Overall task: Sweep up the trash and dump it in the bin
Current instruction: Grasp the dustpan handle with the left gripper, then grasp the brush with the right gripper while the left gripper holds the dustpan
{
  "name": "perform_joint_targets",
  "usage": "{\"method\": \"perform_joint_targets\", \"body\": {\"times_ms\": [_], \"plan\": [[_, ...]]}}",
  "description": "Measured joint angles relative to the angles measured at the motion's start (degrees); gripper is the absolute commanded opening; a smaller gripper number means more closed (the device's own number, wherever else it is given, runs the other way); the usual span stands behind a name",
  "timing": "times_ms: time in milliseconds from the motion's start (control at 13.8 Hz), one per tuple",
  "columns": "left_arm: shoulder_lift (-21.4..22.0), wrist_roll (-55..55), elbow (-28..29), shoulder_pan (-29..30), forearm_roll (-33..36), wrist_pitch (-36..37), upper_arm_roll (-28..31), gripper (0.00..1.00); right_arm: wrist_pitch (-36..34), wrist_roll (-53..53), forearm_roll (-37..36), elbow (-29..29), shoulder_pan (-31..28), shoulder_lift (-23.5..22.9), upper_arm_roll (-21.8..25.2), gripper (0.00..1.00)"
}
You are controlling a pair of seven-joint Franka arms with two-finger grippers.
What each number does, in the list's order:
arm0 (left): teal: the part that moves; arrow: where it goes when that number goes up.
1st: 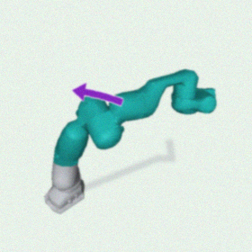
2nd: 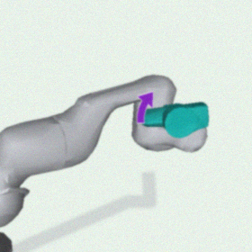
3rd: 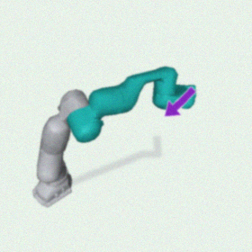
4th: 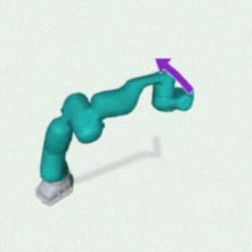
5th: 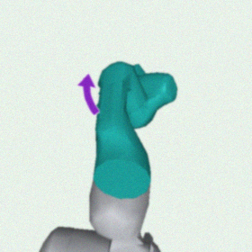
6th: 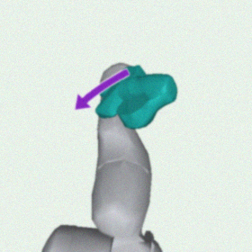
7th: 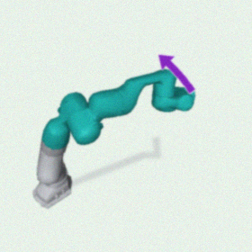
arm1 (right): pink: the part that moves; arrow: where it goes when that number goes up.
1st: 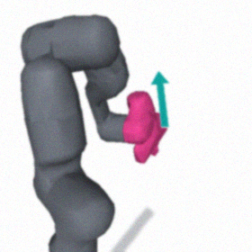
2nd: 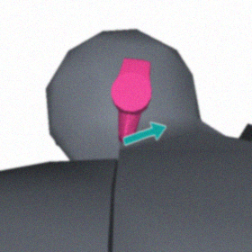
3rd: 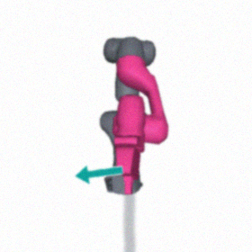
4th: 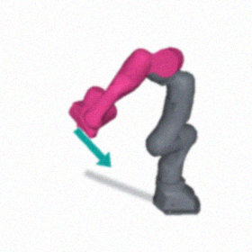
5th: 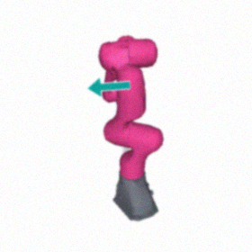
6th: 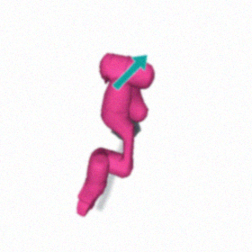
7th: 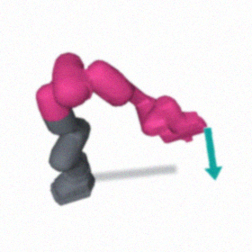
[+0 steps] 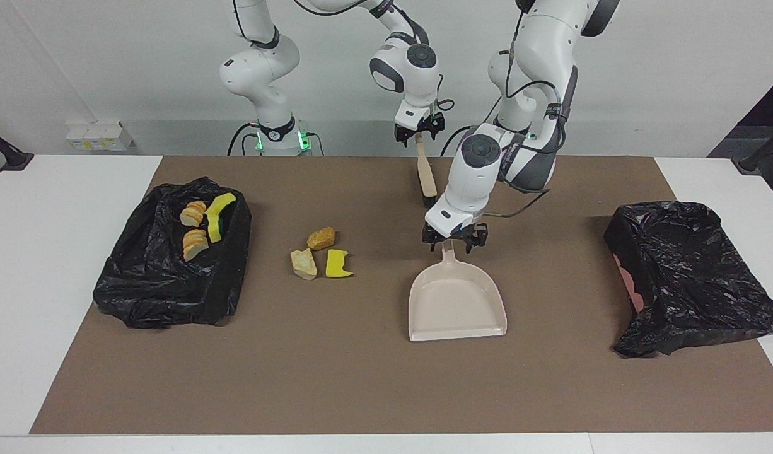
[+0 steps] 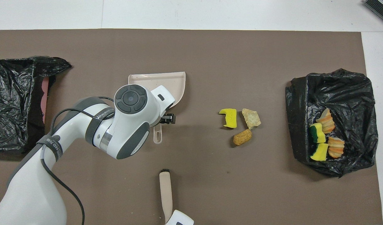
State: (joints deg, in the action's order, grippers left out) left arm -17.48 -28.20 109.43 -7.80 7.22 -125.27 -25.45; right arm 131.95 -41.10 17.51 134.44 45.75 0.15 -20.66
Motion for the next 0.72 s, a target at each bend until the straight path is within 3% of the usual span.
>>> {"method": "perform_joint_targets", "body": {"times_ms": [289,505,722], "plan": [[0.75,0.02,0.35,0.08,0.0,0.0,-0.15,0.0,0.02,0.0,0.01,-0.49,-0.02,-0.04,0.22,0.0],[0.84,1.89,0.35,0.12,0.12,0.01,-0.14,0.0,-2.49,-1.6,0.08,-2.65,-0.99,-0.1,0.48,0.0],[1.2,6.74,0.28,0.58,0.21,0.42,-0.06,0.0,-11.71,-1.96,0.07,-7.12,-3.72,0.68,0.9,0.0]]}}
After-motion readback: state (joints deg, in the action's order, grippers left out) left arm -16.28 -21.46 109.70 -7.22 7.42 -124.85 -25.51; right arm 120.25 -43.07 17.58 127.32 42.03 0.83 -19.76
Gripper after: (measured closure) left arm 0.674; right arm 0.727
